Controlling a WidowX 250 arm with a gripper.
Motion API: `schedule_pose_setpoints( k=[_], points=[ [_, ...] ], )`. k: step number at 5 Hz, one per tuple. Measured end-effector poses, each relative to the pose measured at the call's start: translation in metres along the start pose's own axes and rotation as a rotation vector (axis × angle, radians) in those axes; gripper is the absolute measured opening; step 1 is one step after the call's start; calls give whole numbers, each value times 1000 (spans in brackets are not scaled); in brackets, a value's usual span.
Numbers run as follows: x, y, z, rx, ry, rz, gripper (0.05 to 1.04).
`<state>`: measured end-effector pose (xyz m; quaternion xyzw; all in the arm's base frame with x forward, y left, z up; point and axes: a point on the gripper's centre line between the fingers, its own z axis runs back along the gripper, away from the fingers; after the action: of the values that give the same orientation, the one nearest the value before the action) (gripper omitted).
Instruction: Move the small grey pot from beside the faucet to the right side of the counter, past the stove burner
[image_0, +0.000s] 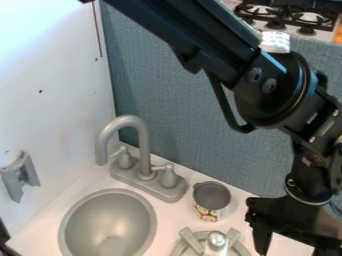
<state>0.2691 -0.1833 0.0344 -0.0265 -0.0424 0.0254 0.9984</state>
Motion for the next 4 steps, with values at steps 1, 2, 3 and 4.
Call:
schedule_pose_setpoints(
  k=[1,2,3,4],
  points=[
    [-4,3,-10,20,27,2,1000],
    [11,19,-12,12,11,27,1000],
    [40,59,-12,17,-37,149,1000],
    [54,90,-20,37,-14,201,1000]
  ],
)
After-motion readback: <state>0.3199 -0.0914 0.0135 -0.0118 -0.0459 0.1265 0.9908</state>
